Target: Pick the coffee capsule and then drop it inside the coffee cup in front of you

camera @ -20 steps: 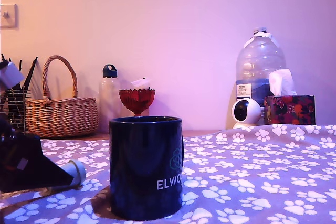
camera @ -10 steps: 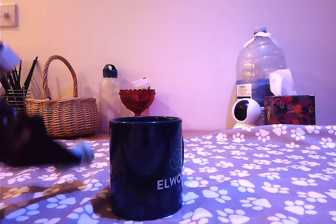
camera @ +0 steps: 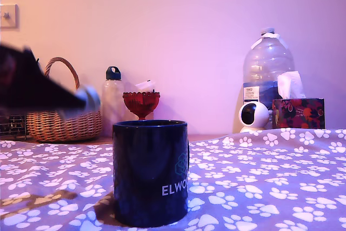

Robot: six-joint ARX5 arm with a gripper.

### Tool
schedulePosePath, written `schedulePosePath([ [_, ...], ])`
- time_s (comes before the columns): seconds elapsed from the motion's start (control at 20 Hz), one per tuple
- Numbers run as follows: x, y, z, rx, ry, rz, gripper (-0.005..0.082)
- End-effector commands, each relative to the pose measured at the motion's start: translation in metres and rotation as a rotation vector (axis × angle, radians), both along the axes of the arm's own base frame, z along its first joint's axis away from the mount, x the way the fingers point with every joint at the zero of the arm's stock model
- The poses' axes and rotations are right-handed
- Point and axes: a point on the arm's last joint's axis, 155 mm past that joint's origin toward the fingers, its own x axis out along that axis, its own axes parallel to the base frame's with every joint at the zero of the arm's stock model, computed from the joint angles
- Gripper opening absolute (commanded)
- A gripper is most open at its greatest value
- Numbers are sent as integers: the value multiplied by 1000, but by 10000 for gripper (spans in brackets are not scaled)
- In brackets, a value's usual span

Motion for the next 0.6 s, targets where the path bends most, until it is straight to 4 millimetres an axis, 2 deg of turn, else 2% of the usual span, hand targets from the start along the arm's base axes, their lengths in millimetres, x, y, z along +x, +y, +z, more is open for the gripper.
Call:
schedulePosePath([
  [0.0,-6,-3,11,-26,-10,-18,179],
  [0.3,-22,-8,18,-42,24,-48,178],
  [0.45,-29,-15,19,-29,61,-79,179],
  [0.55,-32,-23,26,-17,82,-105,179],
])
